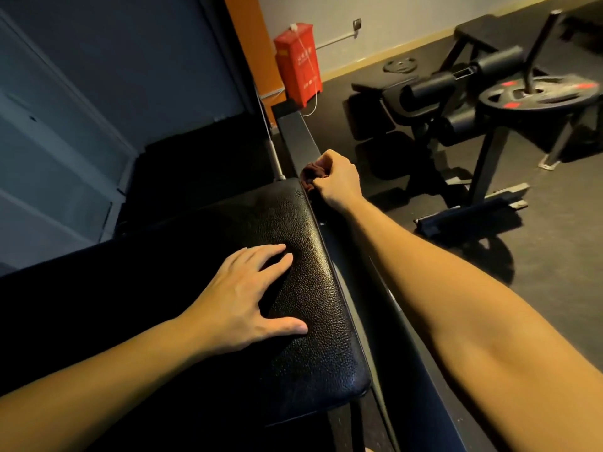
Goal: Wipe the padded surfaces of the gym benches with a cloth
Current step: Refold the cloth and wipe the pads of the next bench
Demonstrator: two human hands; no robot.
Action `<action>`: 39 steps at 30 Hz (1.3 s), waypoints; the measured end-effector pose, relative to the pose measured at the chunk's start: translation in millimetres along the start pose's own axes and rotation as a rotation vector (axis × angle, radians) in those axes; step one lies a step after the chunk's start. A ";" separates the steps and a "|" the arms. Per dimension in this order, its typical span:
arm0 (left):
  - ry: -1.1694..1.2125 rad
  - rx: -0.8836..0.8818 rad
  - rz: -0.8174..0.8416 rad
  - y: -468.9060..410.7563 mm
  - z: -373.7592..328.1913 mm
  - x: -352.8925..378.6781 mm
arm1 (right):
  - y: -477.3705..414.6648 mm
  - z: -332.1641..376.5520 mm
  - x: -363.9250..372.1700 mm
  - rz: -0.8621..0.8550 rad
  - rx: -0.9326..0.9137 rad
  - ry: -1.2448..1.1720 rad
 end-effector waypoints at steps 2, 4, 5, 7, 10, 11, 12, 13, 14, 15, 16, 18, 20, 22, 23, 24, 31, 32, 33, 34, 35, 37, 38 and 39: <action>0.000 -0.023 0.022 -0.8 -0.1 0.6 | -1.6 -4.0 1.7 0.115 -0.043 -0.083; -0.019 -0.032 0.044 -2.6 -1.4 -1.6 | 3.1 -7.4 0.3 0.224 -0.086 -0.211; -0.033 -0.038 0.058 -2.8 -1.8 -2.4 | 9.2 -7.7 -1.1 0.258 -0.103 -0.252; -0.049 -0.049 0.080 -3.3 -4.0 -5.2 | 25.3 -2.9 -5.5 0.305 -0.141 -0.259; -0.056 -0.054 0.094 -3.2 -6.7 -6.4 | 53.3 3.1 -10.4 0.357 -0.196 -0.206; -0.059 -0.053 0.098 -2.9 -6.7 -6.0 | 64.8 4.2 -12.3 0.364 -0.204 -0.183; -0.063 -0.050 0.095 -3.3 -7.6 -6.0 | 74.9 2.2 -14.0 0.366 -0.204 -0.165; -0.067 -0.046 0.088 -3.9 -8.4 -5.9 | 85.8 0.3 -15.6 0.369 -0.200 -0.151; -0.068 -0.041 0.079 -4.3 -8.4 -6.1 | 96.0 -1.5 -15.6 0.374 -0.200 -0.145; -0.070 -0.037 0.071 -5.6 -8.2 -6.3 | 106.1 -2.8 -16.1 0.380 -0.200 -0.136; -0.074 -0.034 0.068 -6.6 -8.0 -6.4 | 116.0 -3.1 -16.5 0.386 -0.203 -0.125; -0.092 -0.027 0.065 -8.1 -8.5 -6.0 | 134.5 -1.5 -19.6 0.403 -0.202 -0.086; -0.115 -0.027 0.060 -9.1 -9.1 -6.4 | 151.8 -1.5 -20.7 0.444 -0.179 -0.089; -0.137 -0.026 0.056 -9.6 -11.0 -7.5 | 171.0 -3.6 -20.2 0.477 -0.138 -0.117; -0.147 -0.028 0.054 -9.9 -11.6 -8.2 | 180.3 -4.4 -20.4 0.479 -0.119 -0.116; -0.156 -0.029 0.055 -10.6 -11.8 -8.7 | 189.3 -4.9 -20.7 0.478 -0.101 -0.114; -0.103 -0.033 0.034 -6.9 -12.3 -8.2 | 259.3 0.9 -29.5 0.475 0.055 -0.063; -0.091 -0.033 0.030 -6.8 -11.4 -8.1 | 271.4 1.9 -31.5 0.479 0.088 -0.057; -0.083 -0.029 0.025 -6.1 -11.5 -8.6 | 284.9 2.2 -33.4 0.491 0.129 -0.048; -0.077 -0.024 0.017 -4.9 -12.7 -9.3 | 299.1 2.9 -34.6 0.526 0.172 -0.036; -0.074 -0.011 -0.001 -2.1 -15.8 -11.1 | 314.3 5.0 -34.5 0.575 0.215 -0.007; -0.064 0.069 -0.079 10.6 -29.5 -15.2 | 342.8 11.3 -35.7 0.571 0.289 0.062; -0.033 0.137 -0.135 21.9 -39.4 -17.2 | 354.5 15.5 -39.3 0.481 0.316 0.078; 0.034 0.218 -0.181 35.8 -50.3 -17.4 | 367.2 21.0 -44.3 0.357 0.336 0.074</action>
Point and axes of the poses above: each hand's wrist, its own y-axis away from the middle knuckle, its own x-axis out of the palm, z = x × y, the point moved 8 cm from there along -y, towards the middle knuckle, and after that the axes turned 13 degrees about z, right-handed, at the moved point
